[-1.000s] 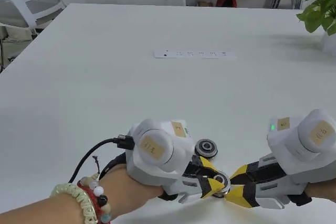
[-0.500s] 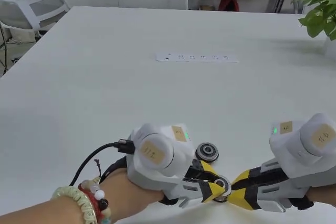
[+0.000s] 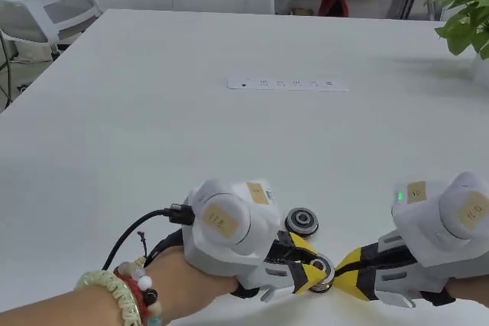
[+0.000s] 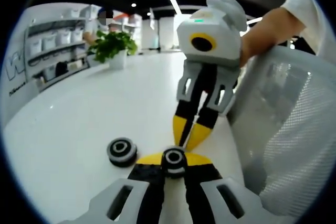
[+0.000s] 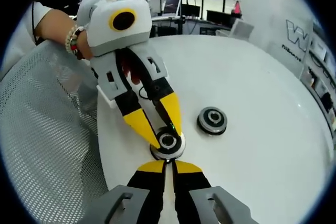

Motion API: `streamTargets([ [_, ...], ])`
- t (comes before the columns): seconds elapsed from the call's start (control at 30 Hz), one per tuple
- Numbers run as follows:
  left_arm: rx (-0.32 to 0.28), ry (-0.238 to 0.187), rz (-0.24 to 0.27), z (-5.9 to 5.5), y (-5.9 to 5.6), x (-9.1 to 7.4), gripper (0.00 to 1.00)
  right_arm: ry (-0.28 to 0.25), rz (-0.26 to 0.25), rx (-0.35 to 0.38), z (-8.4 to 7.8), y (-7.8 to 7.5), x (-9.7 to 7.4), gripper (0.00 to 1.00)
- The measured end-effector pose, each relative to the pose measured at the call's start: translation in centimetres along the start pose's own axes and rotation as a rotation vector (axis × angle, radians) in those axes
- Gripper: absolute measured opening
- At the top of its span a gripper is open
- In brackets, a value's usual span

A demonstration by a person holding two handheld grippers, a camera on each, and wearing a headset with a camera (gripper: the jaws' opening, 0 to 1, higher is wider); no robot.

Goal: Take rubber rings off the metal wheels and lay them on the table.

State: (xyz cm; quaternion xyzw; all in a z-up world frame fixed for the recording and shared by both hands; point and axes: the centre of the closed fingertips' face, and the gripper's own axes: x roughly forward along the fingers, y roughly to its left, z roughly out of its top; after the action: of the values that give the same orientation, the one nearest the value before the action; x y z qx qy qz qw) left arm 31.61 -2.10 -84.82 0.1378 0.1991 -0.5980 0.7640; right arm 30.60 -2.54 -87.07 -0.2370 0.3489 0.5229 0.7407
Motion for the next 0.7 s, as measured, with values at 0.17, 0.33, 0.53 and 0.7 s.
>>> streamTargets([
  [0.17, 0.000, -0.002, 0.005, 0.0, 0.0, 0.0, 0.14, 0.012, 0.001, 0.119, -0.1, -0.3, 0.0, 0.00],
  [0.33, -0.001, -0.007, 0.008, 0.0, 0.1, 0.0, 0.14, -0.004, 0.022, 0.252, -0.2, -0.6, -0.1, 0.00],
  [0.53, 0.007, -0.008, 0.007, 0.0, 0.0, 0.0, 0.14, -0.008, 0.023, 0.363, -0.4, -0.9, -0.3, 0.00],
  [0.7, 0.009, -0.006, 0.008, 0.0, 0.0, 0.0, 0.14, -0.028, 0.034, 0.431, -0.3, -1.1, -0.5, 0.00],
])
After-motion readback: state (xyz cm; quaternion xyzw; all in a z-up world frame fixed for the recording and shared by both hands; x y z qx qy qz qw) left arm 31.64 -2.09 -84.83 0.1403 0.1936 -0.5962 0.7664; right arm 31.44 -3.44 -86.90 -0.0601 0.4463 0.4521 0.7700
